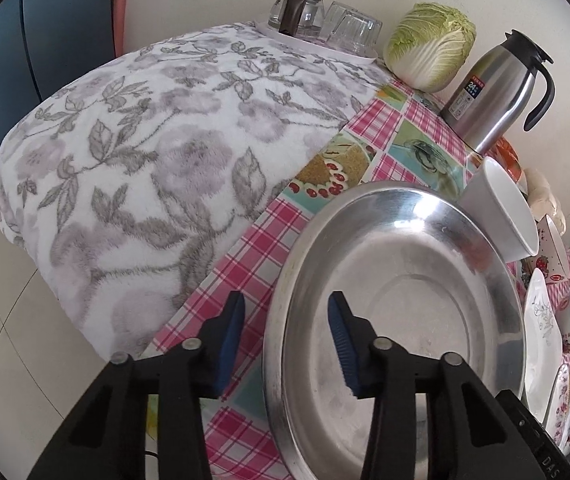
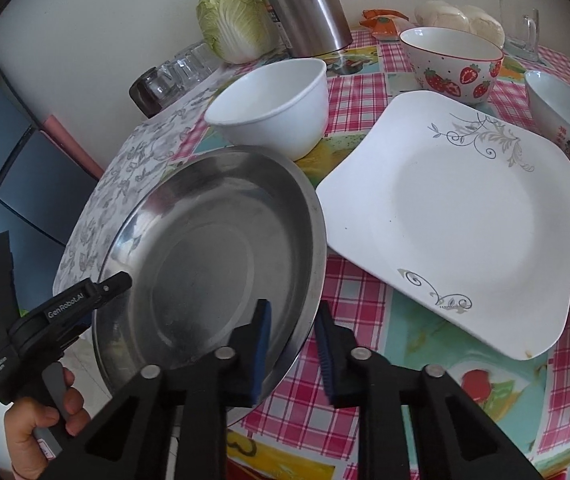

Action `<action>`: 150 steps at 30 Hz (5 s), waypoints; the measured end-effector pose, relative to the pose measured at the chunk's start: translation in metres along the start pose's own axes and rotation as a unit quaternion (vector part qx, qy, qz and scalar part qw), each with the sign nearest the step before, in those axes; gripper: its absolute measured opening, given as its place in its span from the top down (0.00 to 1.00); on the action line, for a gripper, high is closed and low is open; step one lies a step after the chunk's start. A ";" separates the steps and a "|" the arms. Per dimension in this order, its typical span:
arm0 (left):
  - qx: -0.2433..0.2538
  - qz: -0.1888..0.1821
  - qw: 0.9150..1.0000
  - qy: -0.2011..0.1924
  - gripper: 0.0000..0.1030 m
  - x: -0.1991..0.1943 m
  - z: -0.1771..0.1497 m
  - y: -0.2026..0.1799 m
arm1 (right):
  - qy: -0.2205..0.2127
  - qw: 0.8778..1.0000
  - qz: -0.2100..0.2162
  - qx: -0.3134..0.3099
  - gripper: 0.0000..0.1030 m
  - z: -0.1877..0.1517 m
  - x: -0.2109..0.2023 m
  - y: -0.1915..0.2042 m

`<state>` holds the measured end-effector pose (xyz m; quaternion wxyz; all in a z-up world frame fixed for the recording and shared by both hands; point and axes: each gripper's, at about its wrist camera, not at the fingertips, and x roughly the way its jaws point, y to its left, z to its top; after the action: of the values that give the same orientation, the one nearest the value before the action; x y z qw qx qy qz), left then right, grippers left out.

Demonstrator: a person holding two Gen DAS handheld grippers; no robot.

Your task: Organize plates and bowls

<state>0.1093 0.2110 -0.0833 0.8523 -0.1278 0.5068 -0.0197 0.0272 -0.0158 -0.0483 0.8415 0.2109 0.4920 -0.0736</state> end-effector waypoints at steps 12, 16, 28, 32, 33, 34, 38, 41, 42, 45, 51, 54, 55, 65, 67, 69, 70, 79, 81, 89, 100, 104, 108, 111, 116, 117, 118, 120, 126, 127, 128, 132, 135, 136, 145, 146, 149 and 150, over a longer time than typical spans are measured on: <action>0.017 0.003 1.000 -0.007 0.77 0.008 0.006 -0.005 | 0.010 1.000 0.022 0.019 0.86 0.004 0.016 -0.008; 0.027 0.021 0.999 -0.013 0.73 0.010 0.008 -0.012 | 0.005 0.999 0.027 0.017 0.86 0.005 0.018 -0.009; 0.038 0.041 0.998 -0.020 0.77 -0.004 0.003 -0.018 | 0.002 1.000 0.024 -0.002 0.85 0.008 0.008 -0.006; 0.039 0.047 0.998 -0.027 0.79 -0.014 0.003 -0.019 | -0.001 1.000 0.031 -0.002 0.85 0.008 0.003 -0.006; 0.039 0.048 0.998 -0.028 0.79 -0.017 0.003 -0.019 | -0.001 0.999 0.032 -0.004 0.85 0.008 0.002 -0.005; 0.038 0.049 0.998 -0.029 0.80 -0.019 0.003 -0.018 | -0.003 0.999 0.034 -0.006 0.84 0.009 0.000 -0.004; 0.036 0.051 0.997 -0.036 0.80 -0.029 0.003 -0.019 | -0.008 0.999 0.043 -0.011 0.84 0.009 -0.006 -0.003; 0.037 0.055 0.997 -0.044 0.80 -0.038 0.003 -0.021 | -0.013 0.999 0.044 -0.021 0.84 0.011 -0.011 0.001; 0.037 0.055 0.997 -0.047 0.80 -0.041 0.004 -0.022 | -0.017 0.999 0.045 -0.024 0.84 0.011 -0.014 0.002; 0.036 0.054 0.996 -0.057 0.80 -0.052 0.005 -0.026 | -0.029 0.998 0.050 -0.029 0.84 0.012 -0.023 0.002; 0.044 0.045 0.994 -0.086 0.80 -0.082 0.010 -0.046 | -0.065 0.996 0.062 -0.030 0.84 0.019 -0.049 -0.001; 0.054 0.038 0.993 -0.102 0.80 -0.097 0.013 -0.063 | -0.086 0.994 0.066 -0.021 0.84 0.024 -0.064 -0.008; 0.057 0.036 0.992 -0.106 0.80 -0.101 0.014 -0.068 | -0.094 0.993 0.066 -0.019 0.84 0.025 -0.069 -0.010; 0.096 0.005 0.988 -0.124 0.80 -0.120 0.017 -0.134 | -0.159 0.985 0.064 0.034 0.84 0.039 -0.110 -0.052; 0.102 -0.004 0.987 -0.123 0.80 -0.120 0.016 -0.148 | -0.170 0.982 0.061 0.045 0.84 0.041 -0.117 -0.062; 0.109 -0.011 0.986 -0.123 0.80 -0.121 0.014 -0.161 | -0.181 0.981 0.056 0.053 0.84 0.042 -0.124 -0.074; 0.113 -0.014 0.986 -0.123 0.80 -0.121 0.014 -0.168 | -0.186 0.980 0.053 0.057 0.84 0.042 -0.127 -0.078; 0.146 -0.047 0.982 -0.111 0.80 -0.118 0.005 -0.226 | -0.208 0.971 0.041 0.109 0.84 0.043 -0.145 -0.132; 0.148 -0.054 0.982 -0.106 0.80 -0.118 0.003 -0.237 | -0.213 0.969 0.037 0.120 0.84 0.043 -0.147 -0.142; 0.161 -0.079 0.979 -0.092 0.80 -0.111 -0.004 -0.273 | -0.228 0.963 0.012 0.145 0.82 0.038 -0.159 -0.176; 0.162 -0.093 0.981 -0.059 0.80 -0.085 -0.017 -0.289 | -0.217 0.962 -0.015 0.163 0.82 0.034 -0.157 -0.203; 0.159 -0.093 0.982 -0.051 0.80 -0.079 -0.017 -0.285 | -0.209 0.965 -0.020 0.160 0.82 0.032 -0.152 -0.202; 0.150 -0.091 0.984 -0.033 0.80 -0.068 -0.019 -0.279 | -0.197 0.967 -0.026 0.158 0.82 0.030 -0.145 -0.201; 0.144 -0.087 0.986 -0.019 0.80 -0.058 -0.020 -0.274 | -0.185 0.970 -0.032 0.156 0.82 0.029 -0.138 -0.200; 0.134 -0.076 0.988 -0.004 0.80 -0.046 -0.020 -0.264 | -0.174 0.974 -0.044 0.136 0.82 0.028 -0.129 -0.192; 0.130 -0.076 0.989 -0.002 0.80 -0.045 -0.020 -0.262 | -0.173 0.975 -0.046 0.133 0.82 0.028 -0.128 -0.191; 0.127 -0.076 0.989 -0.001 0.80 -0.045 -0.020 -0.259 | -0.173 0.975 -0.046 0.130 0.82 0.028 -0.127 -0.189; 0.119 -0.073 0.990 -0.002 0.80 -0.046 -0.018 -0.253 | -0.171 0.977 -0.048 0.121 0.82 0.028 -0.126 -0.184; 0.096 -0.066 0.993 0.007 0.80 -0.043 -0.015 -0.238 | -0.163 0.980 -0.047 0.103 0.81 0.028 -0.119 -0.171; 0.093 -0.064 0.994 0.008 0.80 -0.042 -0.015 -0.236 | -0.159 0.981 -0.048 0.100 0.81 0.028 -0.116 -0.169; 0.089 -0.064 0.994 0.010 0.80 -0.041 -0.015 -0.235 | -0.156 0.982 -0.050 0.096 0.81 0.028 -0.115 -0.167; 0.077 -0.062 0.995 0.016 0.80 -0.038 -0.013 -0.228 | -0.148 0.984 -0.055 0.084 0.80 0.027 -0.109 -0.161; 0.076 -0.054 0.995 0.020 0.80 -0.035 -0.013 -0.227 | -0.142 0.985 -0.055 0.082 0.80 0.027 -0.105 -0.160; 0.076 -0.050 0.996 0.021 0.80 -0.033 -0.014 -0.227 | -0.139 0.985 -0.055 0.082 0.80 0.027 -0.103 -0.159; 0.064 -0.027 0.997 0.037 0.80 -0.020 -0.015 -0.218 | -0.118 0.989 -0.071 0.058 0.80 0.025 -0.087 -0.152; 0.061 -0.028 0.997 0.037 0.80 -0.019 -0.015 -0.217 | -0.115 0.989 -0.072 0.058 0.79 0.025 -0.086 -0.151; 0.056 -0.026 0.997 0.040 0.80 -0.018 -0.014 -0.215 | -0.112 0.990 -0.075 0.051 0.79 0.024 -0.083 -0.149; 0.056 -0.026 0.997 0.042 0.80 -0.017 -0.014 -0.215 | -0.110 0.990 -0.076 0.049 0.79 0.024 -0.082 -0.149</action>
<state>0.1093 0.0027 -0.0242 0.8352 -0.0918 0.5370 -0.0754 -0.0445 -0.1674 -0.0092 0.8709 0.2049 0.4068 -0.1844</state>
